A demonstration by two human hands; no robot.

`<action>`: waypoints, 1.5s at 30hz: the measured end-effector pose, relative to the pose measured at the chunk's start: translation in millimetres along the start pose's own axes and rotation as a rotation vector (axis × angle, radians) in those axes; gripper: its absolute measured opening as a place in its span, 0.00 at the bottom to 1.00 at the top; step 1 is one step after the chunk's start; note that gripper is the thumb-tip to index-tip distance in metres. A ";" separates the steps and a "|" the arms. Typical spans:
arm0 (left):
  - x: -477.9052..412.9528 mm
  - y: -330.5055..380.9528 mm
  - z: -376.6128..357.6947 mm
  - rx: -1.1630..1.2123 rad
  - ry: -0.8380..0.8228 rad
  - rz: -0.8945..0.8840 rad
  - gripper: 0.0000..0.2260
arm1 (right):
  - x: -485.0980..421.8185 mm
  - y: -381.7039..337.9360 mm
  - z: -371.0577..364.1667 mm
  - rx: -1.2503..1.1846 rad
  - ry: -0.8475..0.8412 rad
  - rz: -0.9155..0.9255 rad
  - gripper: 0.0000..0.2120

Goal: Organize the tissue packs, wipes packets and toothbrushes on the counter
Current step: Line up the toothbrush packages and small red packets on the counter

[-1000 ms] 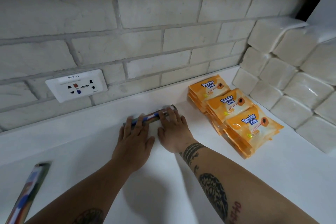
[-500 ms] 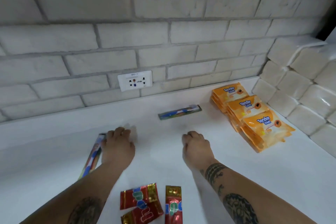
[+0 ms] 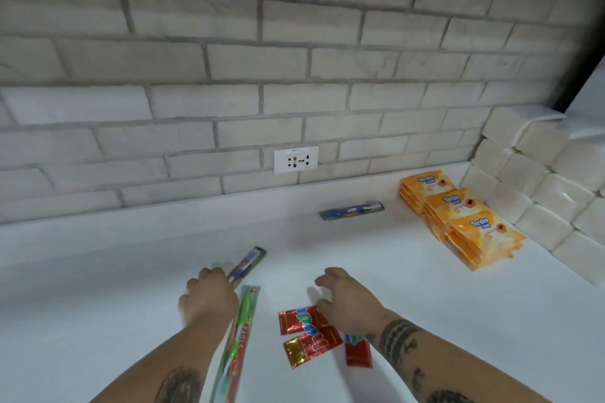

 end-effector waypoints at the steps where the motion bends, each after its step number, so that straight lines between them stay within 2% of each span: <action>1: 2.3 -2.1 1.5 0.005 0.002 -0.003 0.11 | 6.3 -3.2 1.9 -0.011 0.011 -0.003 0.24; 4: 7.6 5.8 10.8 0.033 0.014 -0.037 0.10 | 16.7 -7.2 5.0 -0.068 0.045 -0.011 0.23; 6: 14.4 23.7 23.1 0.109 0.050 -0.117 0.06 | 22.0 -8.9 10.5 -0.196 0.104 -0.035 0.24; 8: 26.2 51.7 36.2 0.225 0.092 -0.248 0.03 | 27.0 -7.4 20.6 -0.439 0.201 -0.095 0.27; 11: 51.4 97.7 51.0 0.378 0.105 -0.423 0.06 | 32.9 6.1 32.5 -0.905 0.384 -0.232 0.30; 12: 58.9 112.3 53.5 0.388 0.110 -0.480 0.06 | 35.4 13.9 35.4 -1.045 0.447 -0.276 0.28; 14: 72.1 135.7 55.6 0.401 0.109 -0.560 0.06 | 43.8 27.8 41.9 -1.287 0.530 -0.334 0.17; 17: 88.8 160.8 57.4 0.418 0.115 -0.649 0.03 | 57.5 44.5 53.8 -1.449 0.554 -0.337 0.08; 19: 93.1 168.0 56.7 0.448 0.125 -0.654 0.03 | 63.6 61.4 60.6 -1.465 0.576 -0.336 0.06; 21: 85.5 165.4 48.7 0.580 0.056 -0.545 0.10 | 68.3 80.4 66.1 -1.469 0.601 -0.354 0.05; 23: 75.0 165.5 30.7 0.816 -0.139 -0.375 0.13 | 70.5 101.2 71.3 -1.485 0.624 -0.377 0.05; 25: 71.4 173.2 6.2 1.040 -0.377 -0.211 0.11 | 69.9 119.0 75.8 -1.497 0.645 -0.388 0.06; 27: 69.3 184.5 -7.5 1.125 -0.473 -0.152 0.08 | 64.5 135.9 77.8 -1.507 0.657 -0.396 0.06; 31: 56.5 208.7 -24.6 1.100 -0.452 -0.151 0.08 | 46.3 170.3 81.3 -1.475 0.690 -0.420 0.08; 34: 40.9 219.1 -35.4 1.000 -0.370 -0.151 0.10 | 28.0 197.5 79.4 -1.340 0.706 -0.462 0.10; 37: 27.7 226.8 -44.7 0.862 -0.285 -0.197 0.10 | 7.6 218.9 69.5 -1.172 0.690 -0.522 0.16; 40: 22.6 237.4 -53.7 0.771 -0.281 -0.259 0.07 | -7.7 232.9 60.7 -1.021 0.670 -0.556 0.22; 45: 27.9 257.2 -57.4 0.521 -0.232 -0.457 0.06 | -18.1 240.4 60.9 -0.752 0.592 -0.537 0.17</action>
Point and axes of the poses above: each hand's wrist, its own x-axis away from the middle knuckle, its own z-axis out of the back of the hand, y = z × x, the point moved 10 cm from there along -x, towards the middle knuckle, and after that the axes turned 2 degrees about -x, right-handed, at the moved point
